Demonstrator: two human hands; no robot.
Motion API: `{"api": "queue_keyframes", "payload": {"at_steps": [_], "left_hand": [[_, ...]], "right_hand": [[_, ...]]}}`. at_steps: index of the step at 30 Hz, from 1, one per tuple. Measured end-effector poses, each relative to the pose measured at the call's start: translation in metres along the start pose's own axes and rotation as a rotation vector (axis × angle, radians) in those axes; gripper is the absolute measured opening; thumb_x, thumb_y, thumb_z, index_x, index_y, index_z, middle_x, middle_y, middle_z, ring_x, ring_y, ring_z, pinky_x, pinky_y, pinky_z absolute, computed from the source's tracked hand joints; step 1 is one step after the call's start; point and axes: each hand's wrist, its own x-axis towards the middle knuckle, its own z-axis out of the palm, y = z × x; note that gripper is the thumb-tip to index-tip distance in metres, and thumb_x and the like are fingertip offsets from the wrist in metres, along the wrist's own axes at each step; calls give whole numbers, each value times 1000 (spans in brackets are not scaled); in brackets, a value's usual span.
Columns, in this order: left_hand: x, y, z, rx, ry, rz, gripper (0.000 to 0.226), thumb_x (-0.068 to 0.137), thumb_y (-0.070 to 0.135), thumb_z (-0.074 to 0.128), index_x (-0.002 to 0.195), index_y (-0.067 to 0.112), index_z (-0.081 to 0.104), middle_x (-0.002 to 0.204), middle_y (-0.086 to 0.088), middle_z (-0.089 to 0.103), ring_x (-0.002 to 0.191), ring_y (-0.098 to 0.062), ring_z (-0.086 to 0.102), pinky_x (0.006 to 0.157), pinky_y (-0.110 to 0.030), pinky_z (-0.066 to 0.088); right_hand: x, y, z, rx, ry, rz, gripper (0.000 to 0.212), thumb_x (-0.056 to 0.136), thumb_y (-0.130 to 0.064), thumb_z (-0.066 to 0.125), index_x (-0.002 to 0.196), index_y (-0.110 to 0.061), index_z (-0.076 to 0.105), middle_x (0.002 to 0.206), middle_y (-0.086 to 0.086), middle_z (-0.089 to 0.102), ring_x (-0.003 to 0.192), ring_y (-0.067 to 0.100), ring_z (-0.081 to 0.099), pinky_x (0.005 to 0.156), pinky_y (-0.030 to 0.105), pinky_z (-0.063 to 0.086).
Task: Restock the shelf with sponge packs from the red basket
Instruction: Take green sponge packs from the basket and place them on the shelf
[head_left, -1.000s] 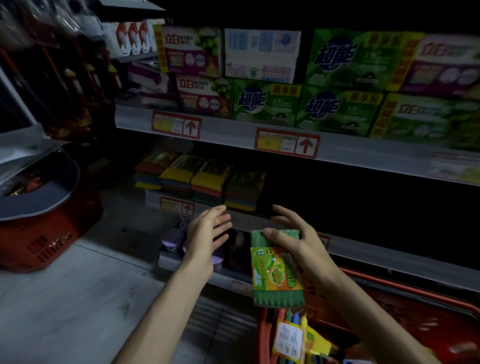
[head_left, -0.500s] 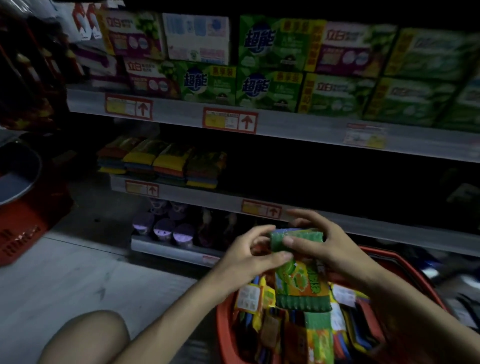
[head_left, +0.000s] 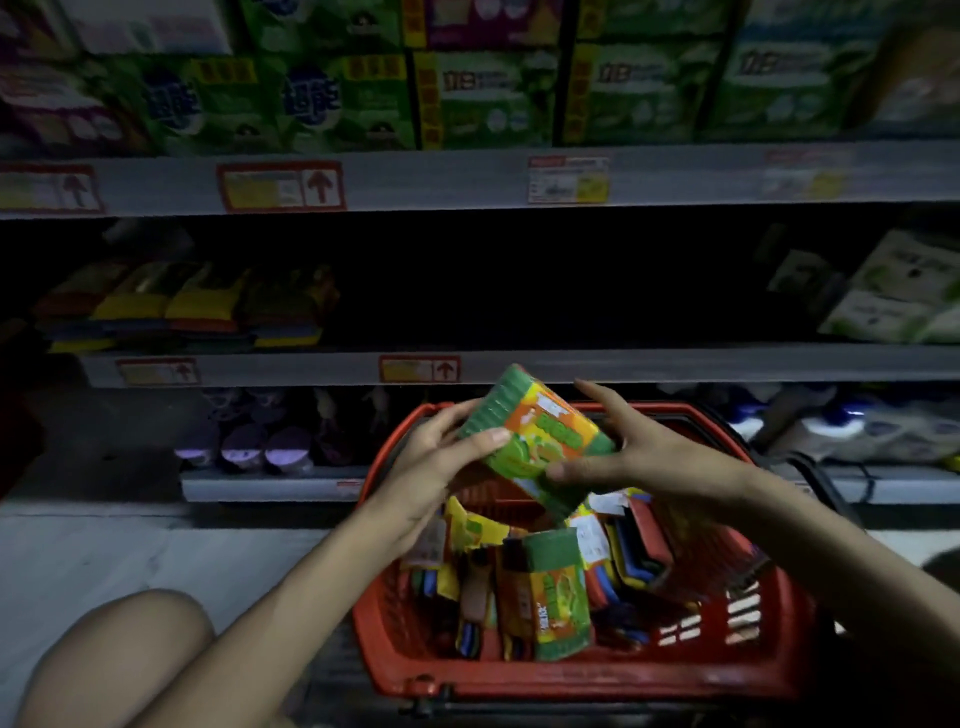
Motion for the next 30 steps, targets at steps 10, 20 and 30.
{"api": "queue_keyframes", "payload": {"at_steps": [10, 20, 30], "left_hand": [[10, -4, -3, 20, -120, -77, 97, 65, 44, 92, 149, 46, 43, 135, -13, 67, 124, -33, 65, 111, -57, 44], [5, 2, 1, -75, -26, 35, 42, 81, 22, 83, 121, 17, 68, 111, -12, 77, 102, -24, 74, 73, -30, 59], [11, 19, -22, -362, 428, 142, 34, 83, 21, 81, 106, 8, 60, 112, -22, 74, 108, -30, 73, 91, -44, 60]], "right_hand": [[-4, 6, -25, 302, 215, -47, 89, 62, -29, 89, 142, -29, 50, 114, 7, 75, 101, 24, 76, 95, 47, 59], [3, 5, -19, 252, 336, -117, 84, 62, -58, 91, 138, -45, 56, 134, -2, 63, 109, 15, 72, 99, 43, 56], [13, -4, 33, 58, 275, -220, 49, 93, -24, 73, 138, -35, 58, 128, -10, 67, 112, 0, 67, 94, 24, 57]]}}
